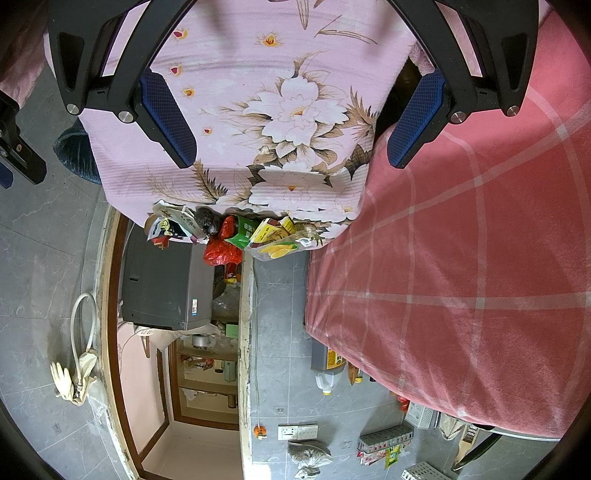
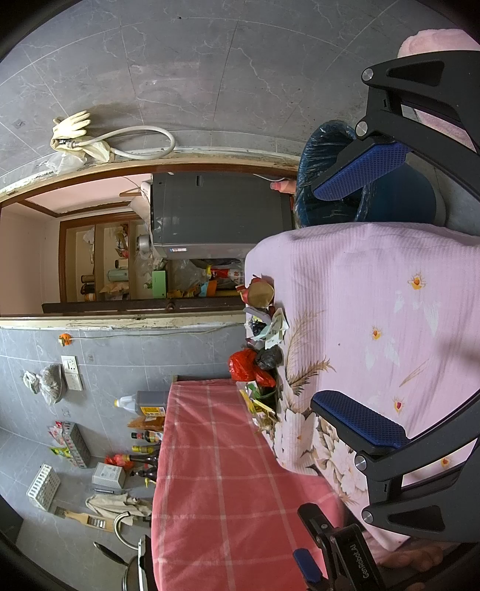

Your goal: Collect trash

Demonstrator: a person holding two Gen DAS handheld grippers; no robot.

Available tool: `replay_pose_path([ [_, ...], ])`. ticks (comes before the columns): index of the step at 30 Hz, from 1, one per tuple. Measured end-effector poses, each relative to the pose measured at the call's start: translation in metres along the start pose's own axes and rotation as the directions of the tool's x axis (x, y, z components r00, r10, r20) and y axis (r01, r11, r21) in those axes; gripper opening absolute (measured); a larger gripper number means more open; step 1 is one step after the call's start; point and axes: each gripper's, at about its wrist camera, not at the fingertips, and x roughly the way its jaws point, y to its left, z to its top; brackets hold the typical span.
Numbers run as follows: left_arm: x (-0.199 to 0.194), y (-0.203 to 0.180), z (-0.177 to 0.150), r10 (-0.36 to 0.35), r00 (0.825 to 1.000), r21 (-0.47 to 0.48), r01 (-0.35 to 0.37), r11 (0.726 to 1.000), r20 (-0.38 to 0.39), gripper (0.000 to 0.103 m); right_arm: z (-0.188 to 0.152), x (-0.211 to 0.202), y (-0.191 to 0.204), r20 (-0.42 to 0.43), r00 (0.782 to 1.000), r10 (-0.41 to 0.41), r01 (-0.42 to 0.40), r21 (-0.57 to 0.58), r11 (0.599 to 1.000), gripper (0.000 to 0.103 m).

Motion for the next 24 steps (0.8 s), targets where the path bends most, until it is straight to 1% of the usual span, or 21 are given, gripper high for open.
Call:
replay_pose_path([
  [18,0.000,0.000,0.000,0.005,1.000,0.003,-0.005,1.000,0.000,0.101,0.000,0.001,0.002,-0.008,1.000,-0.013,0.013,0.003,1.000,0.103],
  [19,0.001,0.000,-0.001,0.008,1.000,0.006,-0.008,1.000,-0.002,0.101,-0.007,0.003,0.006,-0.011,1.000,-0.011,0.011,0.003,1.000,0.103],
  [23,0.012,0.005,-0.007,0.020,1.000,0.015,-0.019,1.000,-0.022,0.101,-0.006,0.006,0.004,-0.017,1.000,-0.008,0.008,0.007,1.000,0.103],
  [24,0.014,0.001,-0.008,0.022,0.999,0.017,-0.021,1.000,-0.025,0.101,-0.006,0.007,0.004,-0.020,1.000,-0.007,0.007,0.009,1.000,0.103],
])
